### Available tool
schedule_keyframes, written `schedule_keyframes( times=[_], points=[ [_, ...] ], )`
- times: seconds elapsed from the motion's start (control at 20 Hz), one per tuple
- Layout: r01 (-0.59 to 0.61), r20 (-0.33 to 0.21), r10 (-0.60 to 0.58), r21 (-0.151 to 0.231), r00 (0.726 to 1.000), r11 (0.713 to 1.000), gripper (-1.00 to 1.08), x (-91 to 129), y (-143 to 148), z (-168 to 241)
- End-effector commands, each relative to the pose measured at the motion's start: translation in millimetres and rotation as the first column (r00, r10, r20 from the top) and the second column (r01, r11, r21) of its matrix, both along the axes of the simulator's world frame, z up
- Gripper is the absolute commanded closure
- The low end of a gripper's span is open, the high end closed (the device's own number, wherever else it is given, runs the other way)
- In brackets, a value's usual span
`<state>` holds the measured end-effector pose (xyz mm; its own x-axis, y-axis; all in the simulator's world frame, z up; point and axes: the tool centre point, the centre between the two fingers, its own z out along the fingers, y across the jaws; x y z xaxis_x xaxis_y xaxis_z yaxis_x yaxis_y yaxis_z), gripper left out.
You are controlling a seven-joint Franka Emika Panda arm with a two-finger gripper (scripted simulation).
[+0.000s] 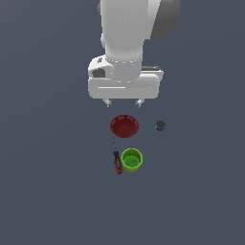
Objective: Pick up a designated object from a clutter of objects.
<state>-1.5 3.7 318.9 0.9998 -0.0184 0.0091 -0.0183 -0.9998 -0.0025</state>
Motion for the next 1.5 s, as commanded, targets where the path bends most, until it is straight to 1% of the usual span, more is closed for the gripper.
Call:
schedule_keyframes(
  times=[0.0, 0.15, 0.4, 0.7, 0.9, 1.1, 1.45],
  points=[
    [0.0, 0.0, 0.0, 0.0, 1.0, 1.0, -0.92, 0.0, 0.0, 0.0],
    [0.003, -0.004, -0.003, -0.003, 1.0, 1.0, -0.92, -0.4, -6.4, -0.7],
    [0.015, -0.02, -0.016, -0.014, 1.0, 1.0, -0.92, -2.6, -29.0, -2.9],
    [0.018, -0.02, -0.018, -0.016, 1.0, 1.0, -0.92, -2.3, -25.4, -6.4],
    [0.027, -0.019, -0.027, -0.02, 0.999, 0.999, -0.92, -2.0, -15.7, -16.6],
    [0.04, -0.018, -0.041, -0.026, 0.999, 0.999, -0.92, -2.3, 0.1, -33.2],
    [0.075, -0.012, -0.076, -0.039, 0.997, 0.996, -0.92, -8.8, 43.5, -77.6]
  ],
)
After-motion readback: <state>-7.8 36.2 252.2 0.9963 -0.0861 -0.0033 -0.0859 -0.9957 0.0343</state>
